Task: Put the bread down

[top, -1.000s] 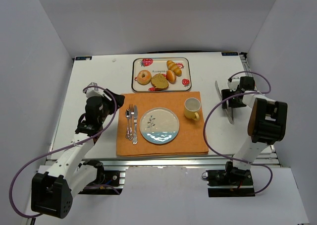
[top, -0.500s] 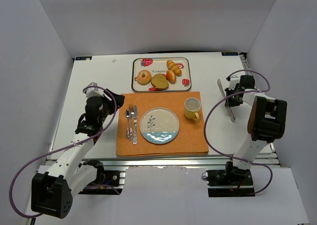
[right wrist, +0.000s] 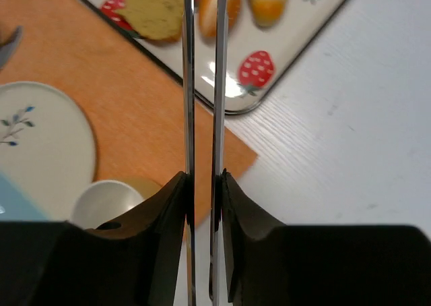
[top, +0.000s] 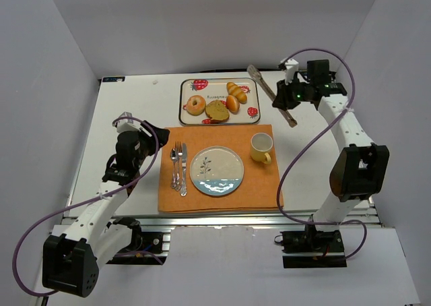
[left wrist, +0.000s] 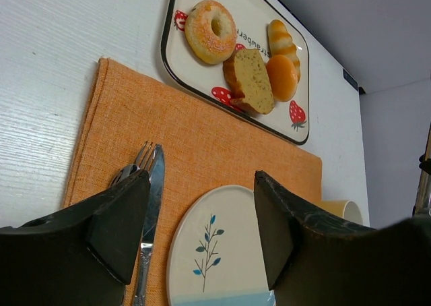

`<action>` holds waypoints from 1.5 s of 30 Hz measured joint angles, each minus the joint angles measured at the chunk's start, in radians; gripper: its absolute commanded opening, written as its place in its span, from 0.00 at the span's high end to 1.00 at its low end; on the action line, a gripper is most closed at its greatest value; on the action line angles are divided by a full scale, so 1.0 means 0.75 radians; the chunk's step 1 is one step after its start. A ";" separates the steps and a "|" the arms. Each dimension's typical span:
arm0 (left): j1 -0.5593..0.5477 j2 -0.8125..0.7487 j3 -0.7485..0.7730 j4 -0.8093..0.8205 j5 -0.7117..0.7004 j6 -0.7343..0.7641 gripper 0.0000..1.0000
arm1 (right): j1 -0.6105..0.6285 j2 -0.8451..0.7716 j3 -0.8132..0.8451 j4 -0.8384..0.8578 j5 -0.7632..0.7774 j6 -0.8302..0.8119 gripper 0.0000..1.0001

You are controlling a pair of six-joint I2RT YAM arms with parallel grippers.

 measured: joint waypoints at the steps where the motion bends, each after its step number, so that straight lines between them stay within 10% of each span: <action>1: 0.000 0.000 0.000 -0.001 0.000 -0.002 0.28 | 0.044 0.001 0.029 -0.015 -0.031 0.018 0.68; 13: 0.000 -0.064 0.000 -0.023 -0.030 -0.014 0.27 | 0.288 0.303 0.221 -0.144 -0.135 0.172 0.62; 45: 0.000 -0.055 0.000 -0.042 -0.034 -0.019 0.27 | 0.304 0.407 0.246 -0.031 0.076 0.346 0.57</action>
